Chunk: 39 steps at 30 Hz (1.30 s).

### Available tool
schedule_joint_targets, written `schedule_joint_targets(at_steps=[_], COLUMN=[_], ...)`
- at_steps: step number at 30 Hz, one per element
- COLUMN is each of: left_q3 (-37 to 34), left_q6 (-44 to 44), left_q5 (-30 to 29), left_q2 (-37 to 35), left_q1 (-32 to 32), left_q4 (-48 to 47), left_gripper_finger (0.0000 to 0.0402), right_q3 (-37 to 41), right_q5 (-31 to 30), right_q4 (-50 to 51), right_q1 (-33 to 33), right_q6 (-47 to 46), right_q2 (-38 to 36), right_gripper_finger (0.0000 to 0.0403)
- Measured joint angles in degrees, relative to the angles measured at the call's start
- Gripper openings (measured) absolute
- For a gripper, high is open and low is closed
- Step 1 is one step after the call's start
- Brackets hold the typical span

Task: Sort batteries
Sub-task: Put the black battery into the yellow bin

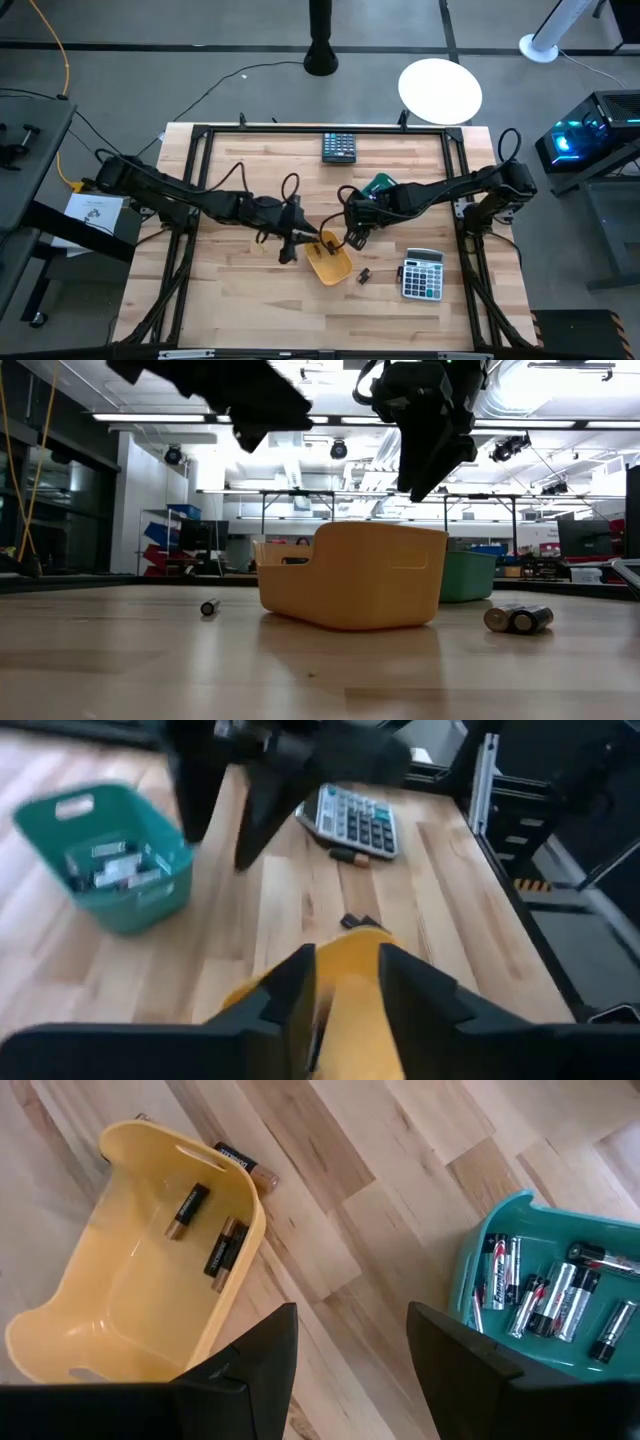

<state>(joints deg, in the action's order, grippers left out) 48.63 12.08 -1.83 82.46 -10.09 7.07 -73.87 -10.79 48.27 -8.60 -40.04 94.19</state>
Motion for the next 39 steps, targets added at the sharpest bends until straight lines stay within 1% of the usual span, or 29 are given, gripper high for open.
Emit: schedule_joint_targets(at_steps=[3,6,10,13,15,16,20,21,25,29,35,39], left_q3=[2.47,4.22,4.08,0.62,-2.86,-4.55,-8.48,-8.62,-7.16,-3.56,3.66,6.30], left_q6=[-2.60,-0.72,3.84,9.08,15.82,20.93,48.53,53.00,60.62,62.71,62.74,63.00], left_q5=[-0.43,-0.50,-0.32,-0.25,-0.15,-0.14,-0.39,-0.47,-2.48,-2.86,-2.72,-2.32], left_q2=[-0.07,-1.64,-4.24,-5.21,-5.18,-4.82,-1.93,-1.26,1.84,6.79,15.19,18.95], left_q1=[0.62,1.22,0.55,-1.99,-4.10,-4.92,-5.69,-5.58,-5.26,-5.27,-5.25,-4.89], left_q4=[-3.27,-10.86,-23.83,-26.51,-24.39,-22.20,-18.43,-18.39,-17.81,-18.58,-29.12,-31.28], left_gripper_finger=[0.0142,0.0170,0.0184,0.0185,0.0185,0.0185,0.0185,0.0183,0.0170,0.0157,0.0145,0.0145], right_q3=[0.00,0.00,0.00,0.00,0.00,0.00,0.00,0.00,0.00,0.00,0.00,0.00], right_q5=[0.00,0.02,0.00,-0.01,-0.29,-0.36,-0.60,-0.81,-2.09,-3.79,-4.06,-4.11], right_q4=[0.24,0.99,2.20,2.69,2.83,3.06,3.21,3.21,3.21,3.21,3.32,3.30], right_q1=[0.00,-0.03,-0.11,-0.11,-0.01,0.06,0.39,0.47,0.48,0.65,1.59,2.19], right_q6=[-0.27,-0.48,-0.60,-0.10,0.40,0.65,1.47,1.53,3.09,4.97,6.06,7.00], right_q2=[-0.02,-0.02,-0.02,-0.02,-0.02,-0.02,-0.02,-0.02,-0.02,-0.02,-0.02,-0.02], right_gripper_finger=[0.0183,0.0183,0.0183,0.0183,0.0183,0.0183,0.0183,0.0183,0.0183,0.0183,0.0183,0.0183])
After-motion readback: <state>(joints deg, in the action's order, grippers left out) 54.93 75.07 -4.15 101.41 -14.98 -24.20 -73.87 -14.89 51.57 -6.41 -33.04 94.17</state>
